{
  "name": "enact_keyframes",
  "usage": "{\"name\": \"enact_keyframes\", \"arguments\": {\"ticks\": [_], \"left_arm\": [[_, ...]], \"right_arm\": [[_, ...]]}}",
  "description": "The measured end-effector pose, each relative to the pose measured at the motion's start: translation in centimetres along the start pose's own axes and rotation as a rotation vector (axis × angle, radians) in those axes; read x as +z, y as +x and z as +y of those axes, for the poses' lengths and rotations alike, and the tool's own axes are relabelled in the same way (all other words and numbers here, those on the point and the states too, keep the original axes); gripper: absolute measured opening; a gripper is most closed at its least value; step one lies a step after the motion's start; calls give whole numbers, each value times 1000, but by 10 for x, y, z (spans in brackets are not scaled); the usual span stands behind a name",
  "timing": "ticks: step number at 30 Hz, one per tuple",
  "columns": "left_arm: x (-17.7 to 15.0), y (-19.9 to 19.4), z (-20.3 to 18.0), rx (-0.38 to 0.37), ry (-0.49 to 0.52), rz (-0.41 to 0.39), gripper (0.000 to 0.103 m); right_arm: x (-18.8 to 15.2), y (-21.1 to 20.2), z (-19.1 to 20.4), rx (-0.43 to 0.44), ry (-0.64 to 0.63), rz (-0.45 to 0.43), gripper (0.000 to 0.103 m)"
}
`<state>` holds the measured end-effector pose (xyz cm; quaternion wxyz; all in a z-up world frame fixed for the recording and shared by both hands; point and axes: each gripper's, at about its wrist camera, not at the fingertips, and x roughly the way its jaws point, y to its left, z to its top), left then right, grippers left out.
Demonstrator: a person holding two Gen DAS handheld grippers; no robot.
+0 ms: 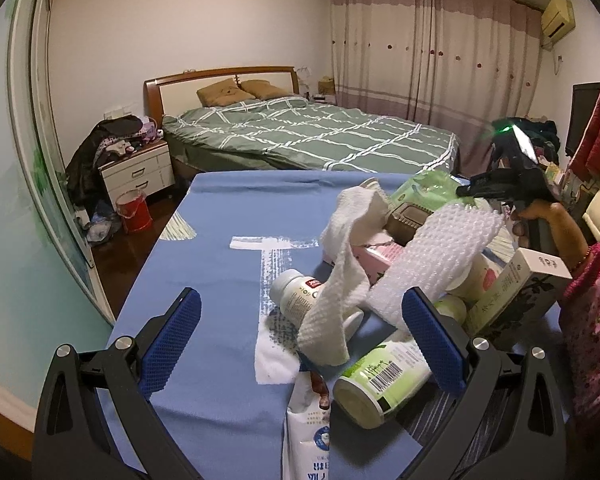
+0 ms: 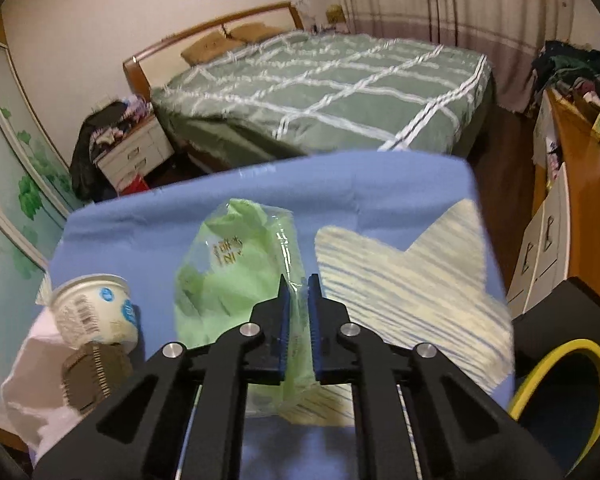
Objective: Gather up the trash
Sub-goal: 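Drop the green bag into the bin with right gripper while left grasps white box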
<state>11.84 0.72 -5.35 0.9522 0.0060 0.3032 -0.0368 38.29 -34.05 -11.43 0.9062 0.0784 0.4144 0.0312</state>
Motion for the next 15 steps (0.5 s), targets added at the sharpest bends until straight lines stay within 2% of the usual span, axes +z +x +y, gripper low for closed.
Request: {"name": "enact_keyframes", "arguments": {"ticks": [4,8,12,15], "left_arm": [[-2,-13,-5,-14,14,-23,99],[-5,-24,-19,-52,45,-43,99],[-9,-33,-44,-116,93,-50,99],[-12,-36,-68,-164,136,-47,99]], "right_arm": [[-3,-49,-12,3,20,-87,8],[-17,-99,-43,-2,78,-163,8],[-49,-146,-93,-58,145,-209,8],[-74,-164,-137,-116,213,-212,8]]}}
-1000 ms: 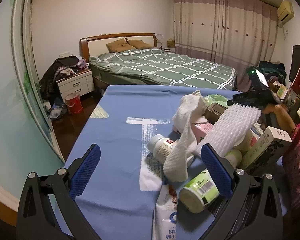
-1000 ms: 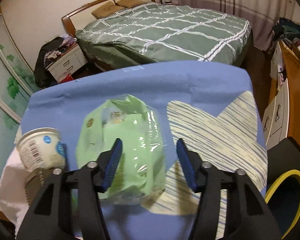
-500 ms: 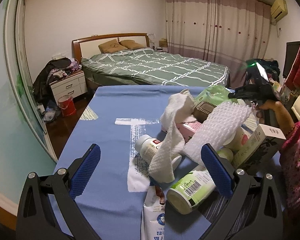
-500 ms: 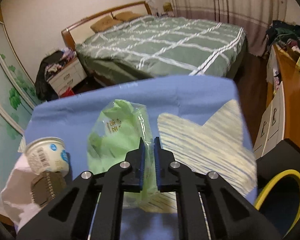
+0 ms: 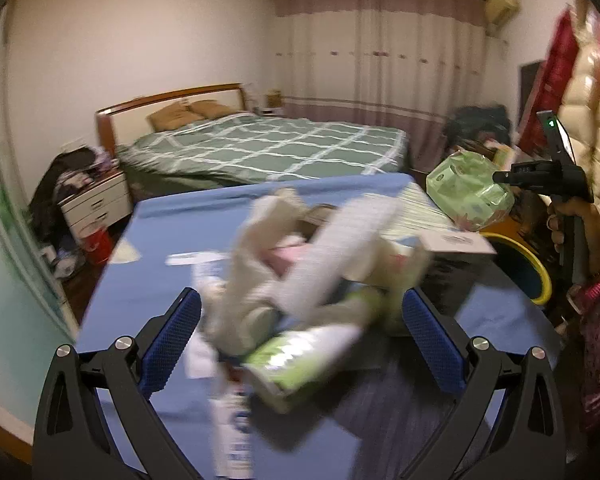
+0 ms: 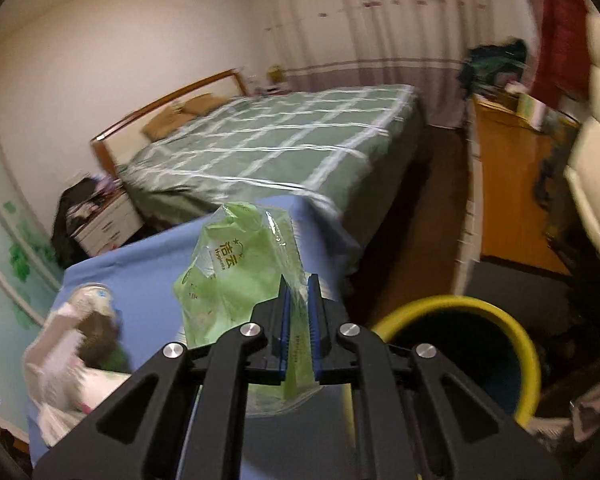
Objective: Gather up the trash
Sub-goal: 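Drop the green bag into the bin with right gripper while left grasps white box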
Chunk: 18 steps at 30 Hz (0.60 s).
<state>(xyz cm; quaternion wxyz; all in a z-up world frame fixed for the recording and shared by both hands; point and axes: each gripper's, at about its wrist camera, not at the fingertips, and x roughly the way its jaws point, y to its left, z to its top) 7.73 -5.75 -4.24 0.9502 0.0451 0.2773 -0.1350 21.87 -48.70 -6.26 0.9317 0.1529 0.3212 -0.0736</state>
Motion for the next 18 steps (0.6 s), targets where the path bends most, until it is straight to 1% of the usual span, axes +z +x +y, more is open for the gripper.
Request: {"name": "enact_keyframes", "arguments": {"ticks": [2,5,7,9,12,13,14,15,18], "left_arm": [[-1,3,-20,-43,30,10,99],[-3,8,-44,-88,59,26,99],[-4,14,-62,-111,79,43,99],[-5,20,-75,-124,94,62,99],[-6,31,-92,-125,116,88,99],[-6,35,-93,-121,117,93,99],[-5,41,-96,-111,116,101,99],[-5,45,-96,-104,111,111,99],[-3,61,-96,-98,95,134,99]], "right_arm": [[-9,-6,-30,-54,34,6,8],[-25,-4,-72,-110,93,35,8],[-35,4,-92,-144,121,56,8],[-44,12,-109,-152,149,83,8],[-56,31,-123,-175,157,144,11],[-61,33,-127,-190,156,149,13],[-63,38,-127,-196,157,151,21],[-64,38,-131,-200,158,147,26],[-68,33,-127,-211,141,124,27]]}}
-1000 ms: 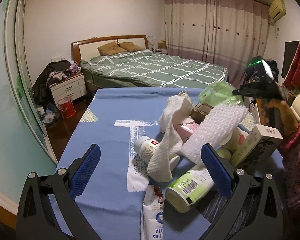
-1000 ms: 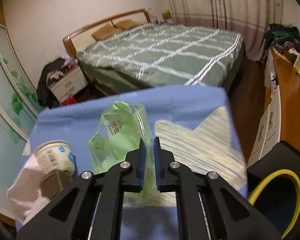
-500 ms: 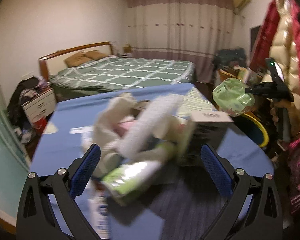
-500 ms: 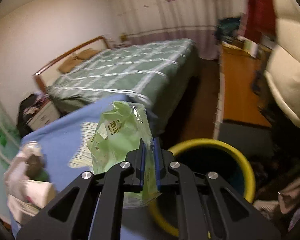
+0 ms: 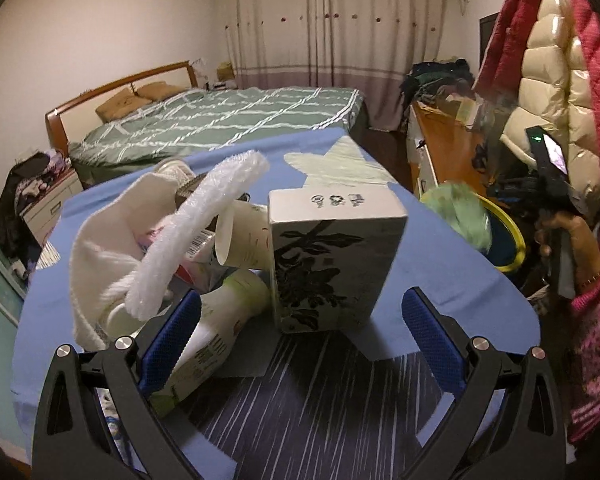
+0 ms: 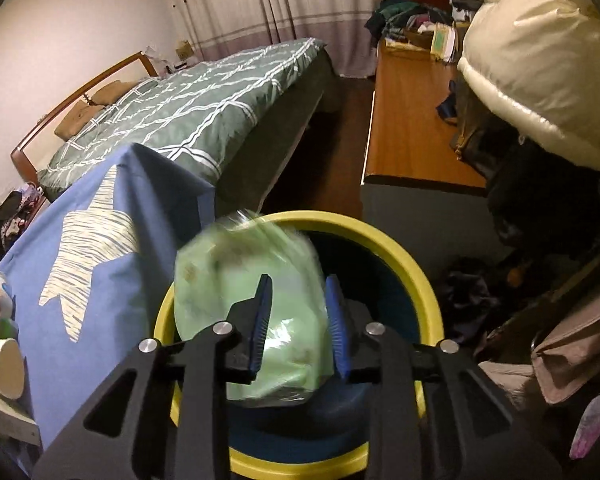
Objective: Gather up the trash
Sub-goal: 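Drop the green bag into the bin with right gripper while left grasps white box, then carry the white box over the yellow bin and open the left gripper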
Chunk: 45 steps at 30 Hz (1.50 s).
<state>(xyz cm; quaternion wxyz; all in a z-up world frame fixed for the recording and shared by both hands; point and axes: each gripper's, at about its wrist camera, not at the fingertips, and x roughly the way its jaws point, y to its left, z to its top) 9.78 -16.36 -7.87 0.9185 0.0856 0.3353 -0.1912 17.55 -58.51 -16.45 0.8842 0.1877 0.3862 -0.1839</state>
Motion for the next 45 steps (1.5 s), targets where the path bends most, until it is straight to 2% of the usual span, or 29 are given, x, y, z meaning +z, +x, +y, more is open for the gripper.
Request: {"name": "enact_keyframes", "arguments": {"ticks": [6,20,22,23,25,28,36,40,45], "left_arm": [[8,22,-7,-17,1,15,99],[27,48,-26,30,27,-9,99],[27,47,-28,28,23,-11,93],[28,50,-28,25,18,-6,85],[27,50,-25,17,5,8,75],[27,51,-23,8,-3,15,72],[30,30,-40,-34,38,-16,72],[44,25,-56,-84,62,-35,72],[70,39,-92,-172,106,-37,72]], "right_arm": [[0,-16,8,36,-26,-41,35],[-2,-26,10,100,-23,-60,38],[-4,-25,8,103,-18,-59,37],[-4,-26,7,104,-17,-60,38],[-6,-27,4,108,-11,-62,38],[-9,-31,0,117,-2,-68,38],[-23,-49,-7,123,-9,-99,38],[-35,-62,-16,108,-10,-119,38],[-48,-77,-36,71,17,-147,38]]}}
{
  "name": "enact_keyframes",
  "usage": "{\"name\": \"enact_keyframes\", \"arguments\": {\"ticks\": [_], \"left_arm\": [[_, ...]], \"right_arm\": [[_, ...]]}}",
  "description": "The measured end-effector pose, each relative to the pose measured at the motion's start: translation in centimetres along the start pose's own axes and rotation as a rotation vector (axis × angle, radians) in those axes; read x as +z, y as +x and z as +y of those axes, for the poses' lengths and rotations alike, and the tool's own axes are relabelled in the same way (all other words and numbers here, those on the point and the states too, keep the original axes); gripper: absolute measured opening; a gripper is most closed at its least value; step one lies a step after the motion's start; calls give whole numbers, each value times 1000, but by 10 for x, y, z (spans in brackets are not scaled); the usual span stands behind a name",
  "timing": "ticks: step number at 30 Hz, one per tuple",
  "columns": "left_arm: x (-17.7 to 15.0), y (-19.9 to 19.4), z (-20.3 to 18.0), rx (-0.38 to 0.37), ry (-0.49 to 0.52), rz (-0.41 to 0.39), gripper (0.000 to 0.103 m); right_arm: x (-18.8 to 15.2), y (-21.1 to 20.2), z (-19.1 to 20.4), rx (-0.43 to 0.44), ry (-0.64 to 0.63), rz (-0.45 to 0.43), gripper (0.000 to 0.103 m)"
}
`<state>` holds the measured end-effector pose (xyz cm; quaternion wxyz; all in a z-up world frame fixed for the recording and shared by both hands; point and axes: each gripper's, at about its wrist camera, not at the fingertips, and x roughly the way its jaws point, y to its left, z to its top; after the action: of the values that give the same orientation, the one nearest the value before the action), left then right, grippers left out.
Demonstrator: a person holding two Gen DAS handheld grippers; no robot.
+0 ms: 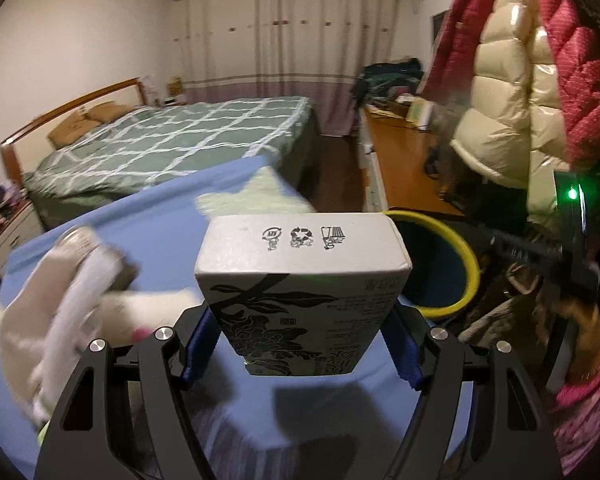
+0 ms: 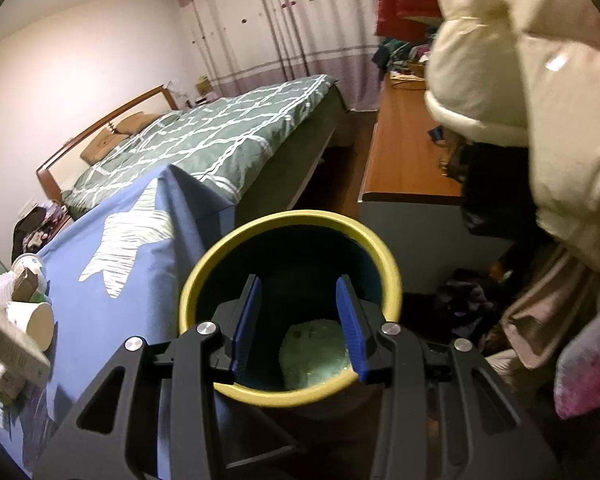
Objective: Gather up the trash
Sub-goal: 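Carry the white box over the yellow bin and open the left gripper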
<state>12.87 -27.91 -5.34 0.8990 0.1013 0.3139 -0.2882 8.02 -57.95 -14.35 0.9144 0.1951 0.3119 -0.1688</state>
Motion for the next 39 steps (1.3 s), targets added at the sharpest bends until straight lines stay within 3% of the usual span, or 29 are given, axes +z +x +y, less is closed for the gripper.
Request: {"name": "enact_keyframes", "arguments": {"ticks": [8,14,19,22,26,32,39], "left_arm": [[50,66,-77,-141,68,28,72],[62,129,-128,-173,121,84,72],[55,168,-148,-177,138,159,73],[52,172,-152,-175,144,166,78],[57,153,-146,-177,138,125,80],[65,80,-105,-157,88,31,86],[37,-23,-11,11,2,-84,92]], "right_arm": [[-15,-9,-37,-58,64,-1,38],[-25,-9,-58,-77,99,14,38],[-31,-10,-68,-90,119,24,44],[-33,-9,-71,-90,127,27,44],[-34,-10,-69,-82,127,25,44],[-35,-11,-54,-58,115,26,45],[-35,-9,-19,-13,53,39,47]]}}
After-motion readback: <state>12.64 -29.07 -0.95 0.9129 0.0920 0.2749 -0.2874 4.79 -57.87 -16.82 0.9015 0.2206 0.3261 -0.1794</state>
